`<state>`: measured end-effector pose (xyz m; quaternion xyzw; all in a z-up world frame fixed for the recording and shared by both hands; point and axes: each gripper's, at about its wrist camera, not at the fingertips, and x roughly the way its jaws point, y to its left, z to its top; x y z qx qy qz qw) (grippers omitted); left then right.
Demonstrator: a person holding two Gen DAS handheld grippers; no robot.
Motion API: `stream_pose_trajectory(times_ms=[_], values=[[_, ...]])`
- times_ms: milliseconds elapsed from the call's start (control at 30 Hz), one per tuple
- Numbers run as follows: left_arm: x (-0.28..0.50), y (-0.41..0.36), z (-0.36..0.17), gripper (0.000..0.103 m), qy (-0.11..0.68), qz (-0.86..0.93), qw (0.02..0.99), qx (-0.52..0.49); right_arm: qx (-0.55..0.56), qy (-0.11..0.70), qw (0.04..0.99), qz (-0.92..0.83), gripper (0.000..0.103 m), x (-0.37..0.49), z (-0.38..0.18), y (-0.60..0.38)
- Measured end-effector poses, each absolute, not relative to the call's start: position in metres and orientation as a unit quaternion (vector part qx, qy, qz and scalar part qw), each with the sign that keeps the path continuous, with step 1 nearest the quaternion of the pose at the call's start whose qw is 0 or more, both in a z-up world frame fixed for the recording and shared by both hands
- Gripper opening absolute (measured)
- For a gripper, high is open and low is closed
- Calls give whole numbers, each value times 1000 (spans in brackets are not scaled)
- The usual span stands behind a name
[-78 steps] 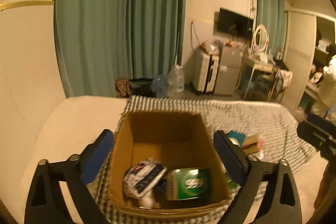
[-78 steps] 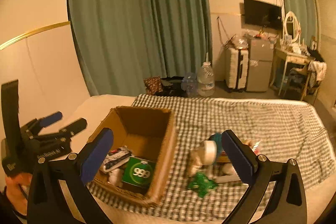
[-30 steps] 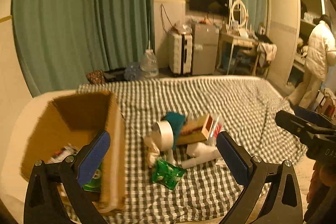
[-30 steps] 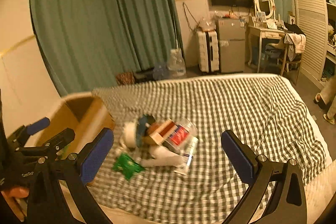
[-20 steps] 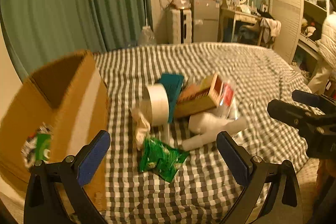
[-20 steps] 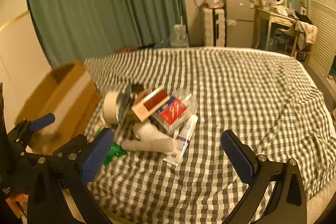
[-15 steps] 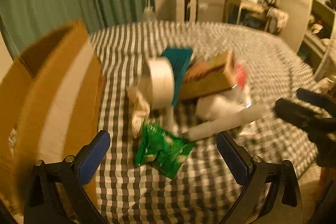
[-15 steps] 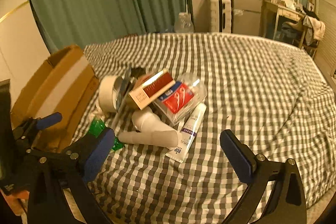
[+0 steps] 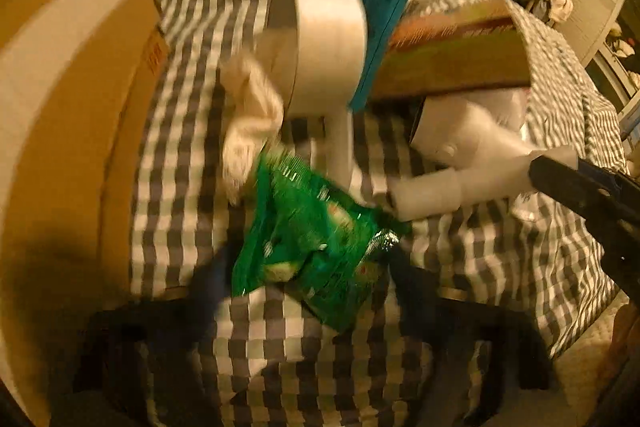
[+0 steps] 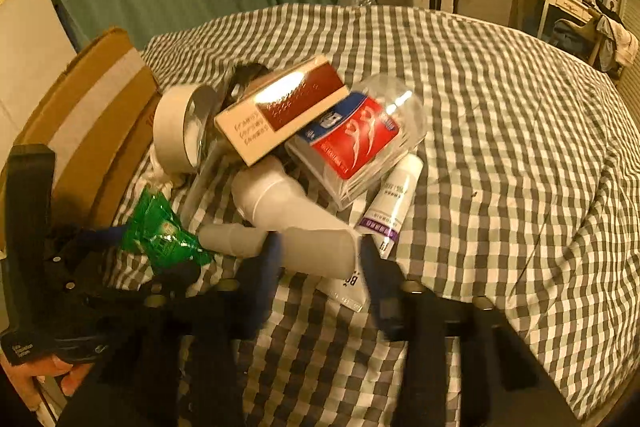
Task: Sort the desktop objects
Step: 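Grasp the green snack bag with the left tool while the right grasps the white bottle, then carry the green snack bag and white bottle over the cardboard box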
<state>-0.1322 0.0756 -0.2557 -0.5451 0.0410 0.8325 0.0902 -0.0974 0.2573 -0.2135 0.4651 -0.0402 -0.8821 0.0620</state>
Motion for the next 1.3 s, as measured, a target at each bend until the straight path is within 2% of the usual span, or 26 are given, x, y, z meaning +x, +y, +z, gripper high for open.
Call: stream_pose_trajectory(times_ms=[67, 167, 200, 233, 800, 1300], values=[[-128, 75, -253, 45, 34, 834, 99, -541, 460, -32, 65, -885, 33, -94, -212, 254], [-119, 77, -248, 41, 40, 836, 107, -536, 451, -34, 71, -889, 28, -89, -208, 254], [-116, 77, -248, 39, 41, 837, 108, -535, 448, -35, 72, -890, 19, -88, -208, 255], [-113, 76, -246, 39, 40, 838, 110, -533, 443, -37, 71, -893, 14, -85, -206, 255], [-68, 63, -176, 38, 70, 889, 142, -430, 386, -44, 64, -919, 11, -47, -159, 254], [-32, 45, -102, 38, 61, 924, 153, -345, 301, -47, 35, -952, 11, 20, -77, 231]])
